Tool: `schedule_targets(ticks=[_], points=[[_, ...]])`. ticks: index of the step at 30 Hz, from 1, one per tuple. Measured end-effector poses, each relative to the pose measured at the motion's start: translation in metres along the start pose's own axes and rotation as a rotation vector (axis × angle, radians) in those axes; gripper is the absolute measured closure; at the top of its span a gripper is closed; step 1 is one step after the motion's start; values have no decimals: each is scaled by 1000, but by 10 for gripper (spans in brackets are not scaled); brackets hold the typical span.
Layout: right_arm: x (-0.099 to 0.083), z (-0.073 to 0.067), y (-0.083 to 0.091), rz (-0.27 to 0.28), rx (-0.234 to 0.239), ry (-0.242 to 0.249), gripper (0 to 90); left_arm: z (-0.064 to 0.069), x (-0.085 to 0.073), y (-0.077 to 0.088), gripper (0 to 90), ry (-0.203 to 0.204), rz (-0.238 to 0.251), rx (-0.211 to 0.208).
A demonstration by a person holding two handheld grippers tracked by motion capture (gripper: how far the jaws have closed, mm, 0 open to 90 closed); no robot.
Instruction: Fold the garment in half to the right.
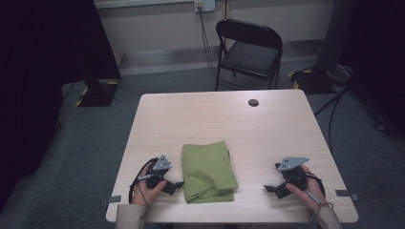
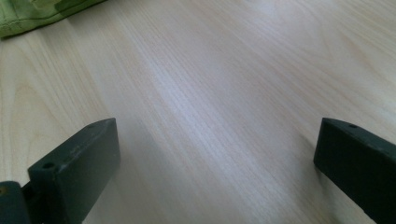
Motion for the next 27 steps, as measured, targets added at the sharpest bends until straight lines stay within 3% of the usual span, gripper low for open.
schedule_targets(ticks=[27], points=[[-14, 8, 18, 16, 0, -29, 0, 0, 0, 0, 0, 1, 0, 0]])
Point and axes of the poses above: each handheld gripper's, and its own axes: y roughly backward along the jaws, x roughly out of its top, z roughly to its right, the point moved 5 cm from there along -y, roughly forward along the jaws, and after that the axes turned 15 degrees about x, right-handed, at the moved point
